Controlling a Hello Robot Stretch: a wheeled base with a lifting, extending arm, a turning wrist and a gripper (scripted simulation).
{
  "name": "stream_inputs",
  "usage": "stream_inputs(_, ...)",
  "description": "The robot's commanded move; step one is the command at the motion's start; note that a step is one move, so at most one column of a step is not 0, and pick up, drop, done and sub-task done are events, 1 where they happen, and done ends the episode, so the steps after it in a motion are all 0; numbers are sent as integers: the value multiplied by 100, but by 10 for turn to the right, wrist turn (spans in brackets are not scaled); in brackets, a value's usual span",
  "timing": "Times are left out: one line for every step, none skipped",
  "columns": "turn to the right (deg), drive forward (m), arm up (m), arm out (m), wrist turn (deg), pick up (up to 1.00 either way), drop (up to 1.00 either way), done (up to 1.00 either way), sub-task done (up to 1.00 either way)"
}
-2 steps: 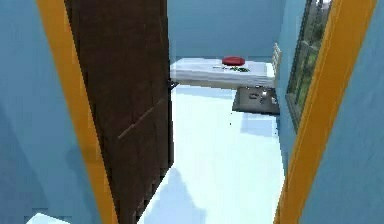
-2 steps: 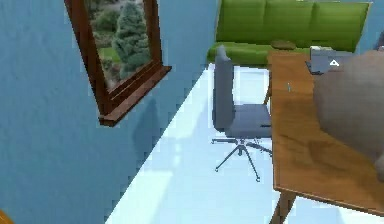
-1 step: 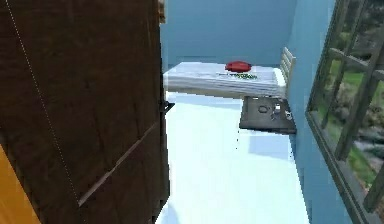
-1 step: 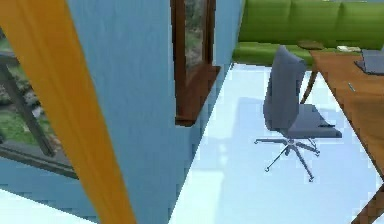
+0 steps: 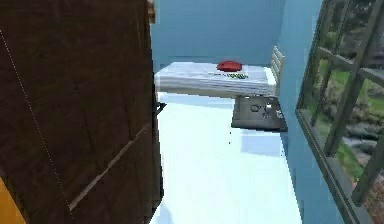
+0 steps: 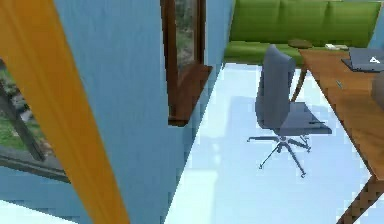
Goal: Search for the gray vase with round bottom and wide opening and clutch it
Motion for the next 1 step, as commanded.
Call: stream_inputs(-450, 0, 0, 0, 0, 0, 0, 0, 0)
